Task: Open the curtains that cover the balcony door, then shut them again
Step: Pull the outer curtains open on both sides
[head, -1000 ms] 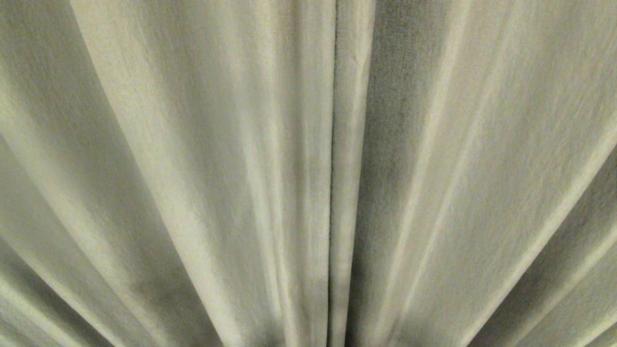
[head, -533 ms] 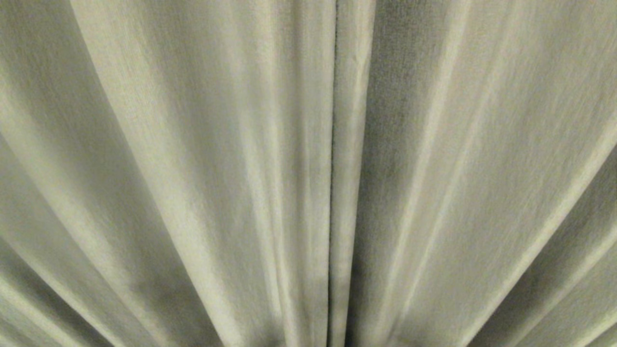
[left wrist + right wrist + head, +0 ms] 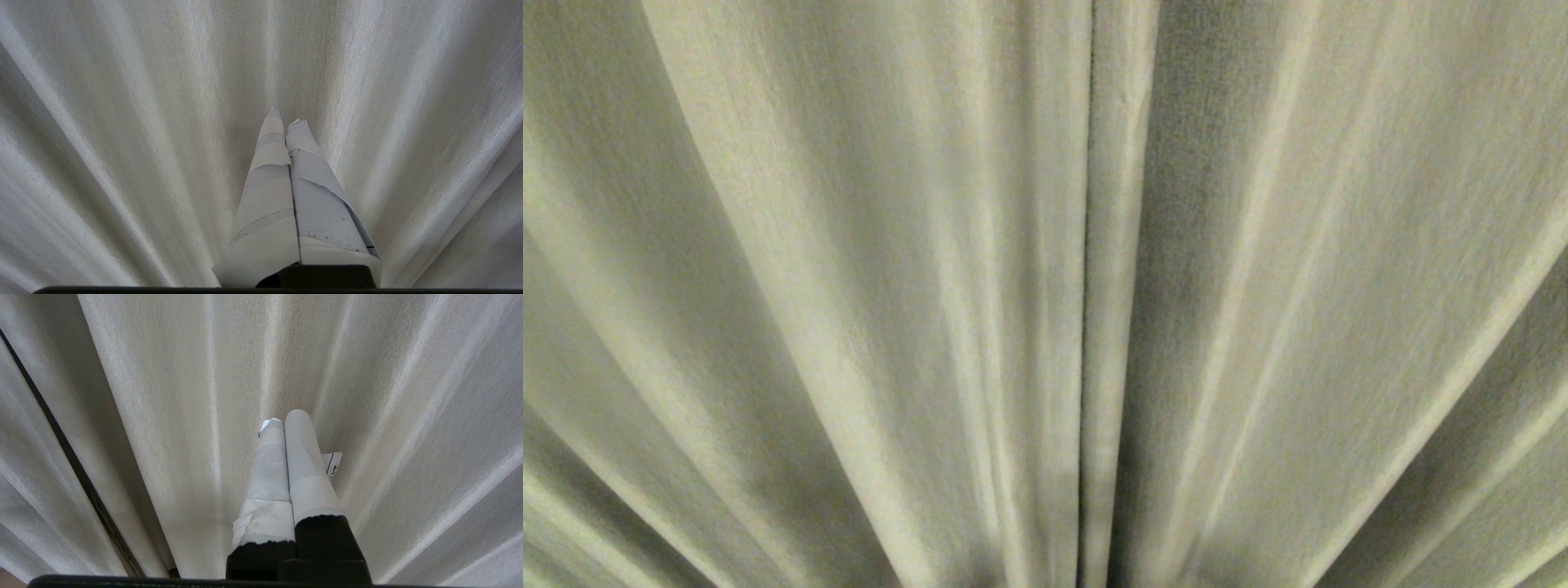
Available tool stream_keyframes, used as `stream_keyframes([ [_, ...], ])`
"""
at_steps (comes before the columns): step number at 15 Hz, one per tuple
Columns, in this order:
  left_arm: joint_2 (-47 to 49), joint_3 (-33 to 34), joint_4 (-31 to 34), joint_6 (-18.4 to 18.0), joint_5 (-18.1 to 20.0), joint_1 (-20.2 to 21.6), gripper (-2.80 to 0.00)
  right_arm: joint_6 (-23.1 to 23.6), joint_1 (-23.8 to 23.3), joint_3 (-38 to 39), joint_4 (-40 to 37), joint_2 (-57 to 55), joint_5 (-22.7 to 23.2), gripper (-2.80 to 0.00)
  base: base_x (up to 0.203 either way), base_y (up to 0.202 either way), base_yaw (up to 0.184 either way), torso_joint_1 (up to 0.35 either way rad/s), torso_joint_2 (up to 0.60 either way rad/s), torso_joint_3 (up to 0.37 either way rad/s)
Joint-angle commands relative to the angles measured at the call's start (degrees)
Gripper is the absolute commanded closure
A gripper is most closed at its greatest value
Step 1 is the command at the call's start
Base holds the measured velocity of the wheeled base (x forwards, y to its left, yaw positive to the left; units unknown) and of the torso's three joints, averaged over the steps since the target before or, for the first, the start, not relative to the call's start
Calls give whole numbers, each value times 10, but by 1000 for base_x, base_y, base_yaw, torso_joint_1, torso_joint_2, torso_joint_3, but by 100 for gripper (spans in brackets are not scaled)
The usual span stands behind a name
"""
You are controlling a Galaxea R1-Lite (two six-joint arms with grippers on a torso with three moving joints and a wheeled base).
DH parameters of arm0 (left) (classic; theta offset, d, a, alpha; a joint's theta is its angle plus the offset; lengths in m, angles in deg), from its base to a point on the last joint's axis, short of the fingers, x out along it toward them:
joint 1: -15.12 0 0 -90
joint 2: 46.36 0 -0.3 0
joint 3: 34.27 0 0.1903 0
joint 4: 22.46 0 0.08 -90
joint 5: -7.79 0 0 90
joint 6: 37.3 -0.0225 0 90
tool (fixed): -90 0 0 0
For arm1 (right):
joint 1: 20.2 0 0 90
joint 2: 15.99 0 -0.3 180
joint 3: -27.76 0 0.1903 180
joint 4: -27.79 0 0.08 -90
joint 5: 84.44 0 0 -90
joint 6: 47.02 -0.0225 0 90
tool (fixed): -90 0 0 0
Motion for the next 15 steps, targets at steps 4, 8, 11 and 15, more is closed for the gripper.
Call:
stream_keyframes([
  [4,0,0,0,-4,5,0,0,1,0,0,-1,-1,0,0,0,0,0,0,0,0],
  [8,0,0,-2,-29,8,0,0,1,0,0,0,-1,0,0,0,0,0,0,0,0],
  [11,0,0,-66,-25,7,0,0,1,0,0,0,0,0,0,0,0,0,0,0,0],
  [15,0,0,-166,-31,-41,0,0,1,0,0,0,-1,0,0,0,0,0,0,0,0],
])
